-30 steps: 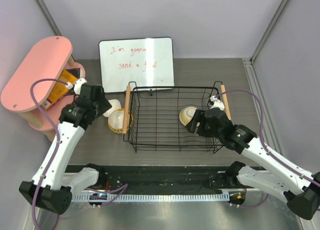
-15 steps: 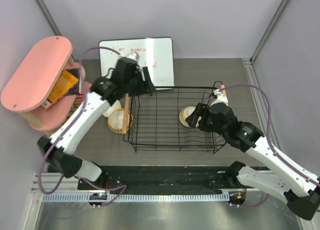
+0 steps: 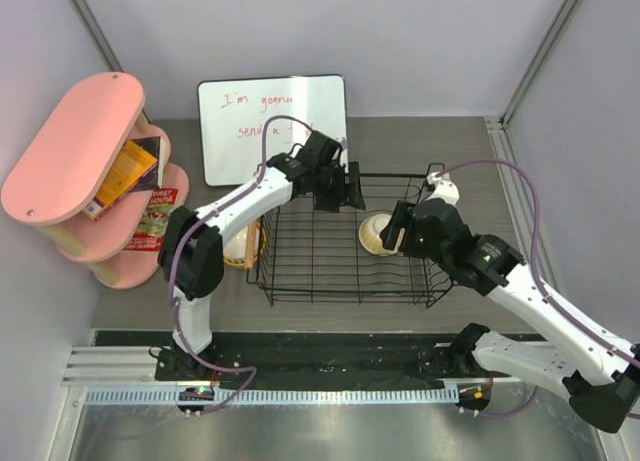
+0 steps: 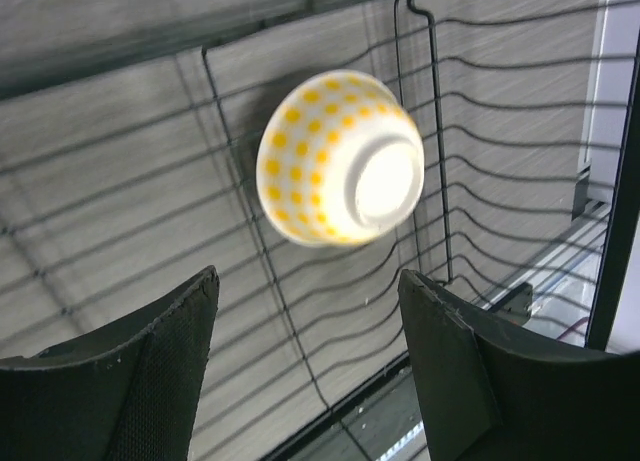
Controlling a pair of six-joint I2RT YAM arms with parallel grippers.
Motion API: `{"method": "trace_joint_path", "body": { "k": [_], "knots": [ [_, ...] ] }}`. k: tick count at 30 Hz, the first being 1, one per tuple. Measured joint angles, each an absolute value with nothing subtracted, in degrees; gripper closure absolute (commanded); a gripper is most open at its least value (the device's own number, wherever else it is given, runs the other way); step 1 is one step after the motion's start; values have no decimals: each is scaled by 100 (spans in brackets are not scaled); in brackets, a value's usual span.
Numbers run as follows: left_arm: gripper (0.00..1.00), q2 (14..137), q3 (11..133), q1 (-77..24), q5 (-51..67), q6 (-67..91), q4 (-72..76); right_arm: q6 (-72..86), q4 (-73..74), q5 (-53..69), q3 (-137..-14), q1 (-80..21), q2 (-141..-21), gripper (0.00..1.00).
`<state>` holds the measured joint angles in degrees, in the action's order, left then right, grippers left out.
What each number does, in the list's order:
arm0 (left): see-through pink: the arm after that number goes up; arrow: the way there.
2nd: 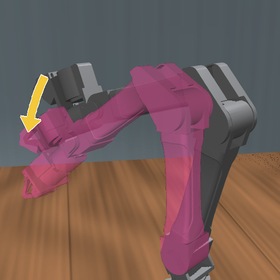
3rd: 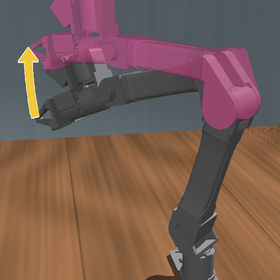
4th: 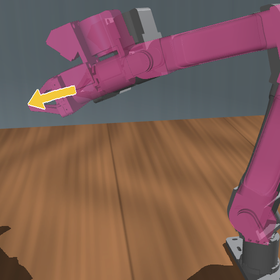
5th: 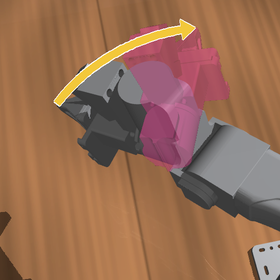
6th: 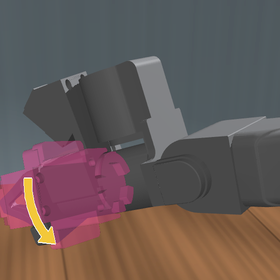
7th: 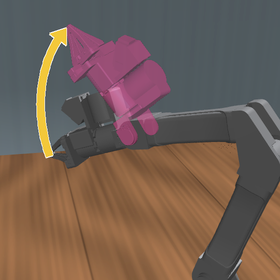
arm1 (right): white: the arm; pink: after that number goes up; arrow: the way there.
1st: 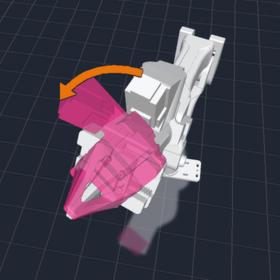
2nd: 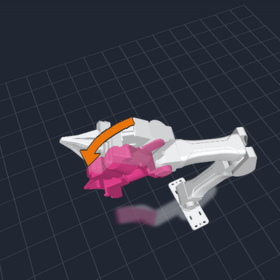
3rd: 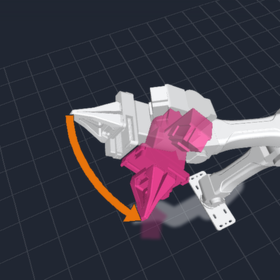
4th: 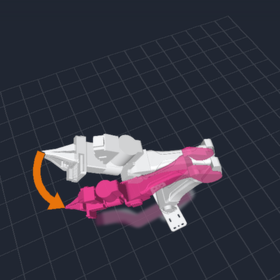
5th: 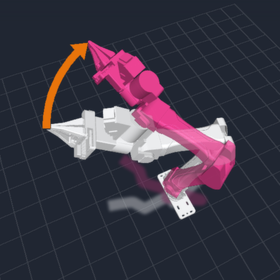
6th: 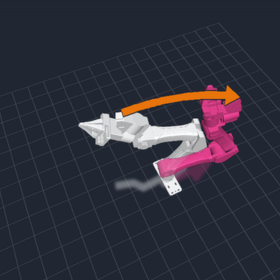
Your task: Unload the bowls from the dish rack
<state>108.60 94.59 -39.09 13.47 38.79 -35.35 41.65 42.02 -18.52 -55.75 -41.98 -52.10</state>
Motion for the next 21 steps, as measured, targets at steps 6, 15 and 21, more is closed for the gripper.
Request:
{"method": "trace_joint_path", "body": {
  "k": [6, 15, 21],
  "knots": [
    [27, 11721, 9867, -3813, 1844, 3874, -3269, 3931, 4200, -2154, -5413, -4169, -5704, 23],
    [27, 12060, 9852, -3828, 2233, 3903, -3164, 3647, 3830, -2453, -5131, -3922, -6342, 18],
    [28, 11915, 9258, -3876, 2180, 4012, -2668, 3354, 3332, -2681, -5129, -3664, -6785, 18]
  ]
}}
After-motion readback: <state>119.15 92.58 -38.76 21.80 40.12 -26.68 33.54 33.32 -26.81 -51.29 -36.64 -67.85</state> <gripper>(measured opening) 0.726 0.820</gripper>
